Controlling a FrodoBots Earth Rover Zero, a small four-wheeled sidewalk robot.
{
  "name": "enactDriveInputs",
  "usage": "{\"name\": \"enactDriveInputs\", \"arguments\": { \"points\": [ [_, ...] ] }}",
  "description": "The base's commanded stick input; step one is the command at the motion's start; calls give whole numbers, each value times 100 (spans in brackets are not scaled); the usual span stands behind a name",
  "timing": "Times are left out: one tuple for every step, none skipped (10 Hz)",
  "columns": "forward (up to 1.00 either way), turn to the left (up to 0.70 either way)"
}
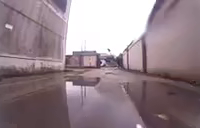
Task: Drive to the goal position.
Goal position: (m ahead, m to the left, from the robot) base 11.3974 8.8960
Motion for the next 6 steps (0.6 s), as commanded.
{"name": "enactDriveInputs", "arguments": {
  "points": [
    [70,-21],
    [70,-21],
    [70,-21],
    [70,-21],
    [70,-21],
    [70,-21]
  ]
}}
